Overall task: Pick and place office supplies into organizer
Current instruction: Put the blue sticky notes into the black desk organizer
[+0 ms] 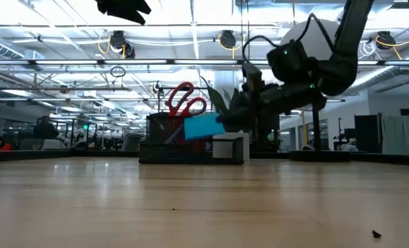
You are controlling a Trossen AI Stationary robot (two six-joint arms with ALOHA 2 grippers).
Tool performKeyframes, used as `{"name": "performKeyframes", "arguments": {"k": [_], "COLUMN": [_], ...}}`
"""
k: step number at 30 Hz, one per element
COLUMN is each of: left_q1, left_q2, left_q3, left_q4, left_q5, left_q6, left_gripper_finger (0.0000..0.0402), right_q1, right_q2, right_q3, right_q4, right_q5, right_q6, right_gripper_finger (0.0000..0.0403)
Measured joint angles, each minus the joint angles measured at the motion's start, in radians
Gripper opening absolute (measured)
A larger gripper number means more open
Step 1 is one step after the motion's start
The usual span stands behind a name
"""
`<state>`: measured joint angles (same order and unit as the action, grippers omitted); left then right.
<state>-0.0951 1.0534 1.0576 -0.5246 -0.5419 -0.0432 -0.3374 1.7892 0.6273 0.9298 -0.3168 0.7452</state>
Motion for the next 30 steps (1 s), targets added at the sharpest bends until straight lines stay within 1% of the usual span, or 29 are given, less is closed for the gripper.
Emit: {"name": "performKeyframes", "arguments": {"k": [4,6,9,12,14,19,26,30], "left_q1": [-0.006,-0.007,-0.008,-0.008,-0.008,-0.008,-0.008,-0.008], "left_q2": [0.0,0.0,0.0,0.0,0.0,0.0,0.0,0.0], "left_q3": [0.0,0.0,0.0,0.0,0.0,0.0,0.0,0.0], "left_q4": [0.002,0.003,0.003,0.003,0.003,0.004,0.006,0.006], "left_q5": [-0.001,-0.003,-0.003,-0.003,-0.007,-0.008,-0.009,-0.009], "left_q6": [0.008,0.007,0.007,0.008,0.008,0.008,0.008,0.008], "left_gripper_finger": [0.0347,0.0347,0.0347,0.0347,0.0347,0.0347,0.0347,0.0347], "right_q1": [0.001,0.001,-0.002,-0.002,-0.005,-0.021,-0.03,-0.03], "right_q2": [-0.049,-0.074,-0.123,-0.173,-0.187,-0.181,-0.114,-0.092], "right_q3": [-0.009,-0.015,-0.027,-0.044,-0.055,-0.058,-0.058,-0.058], "right_q4": [-0.004,-0.008,-0.105,-0.203,-0.226,-0.218,-0.138,-0.124], "right_q5": [0.005,0.025,0.034,0.109,0.155,0.165,0.159,0.157], "right_q6": [-0.009,-0.011,-0.04,-0.081,-0.093,-0.103,-0.087,-0.089], "right_gripper_finger": [0.0,0.0,0.0,0.0,0.0,0.0,0.0,0.0001]}}
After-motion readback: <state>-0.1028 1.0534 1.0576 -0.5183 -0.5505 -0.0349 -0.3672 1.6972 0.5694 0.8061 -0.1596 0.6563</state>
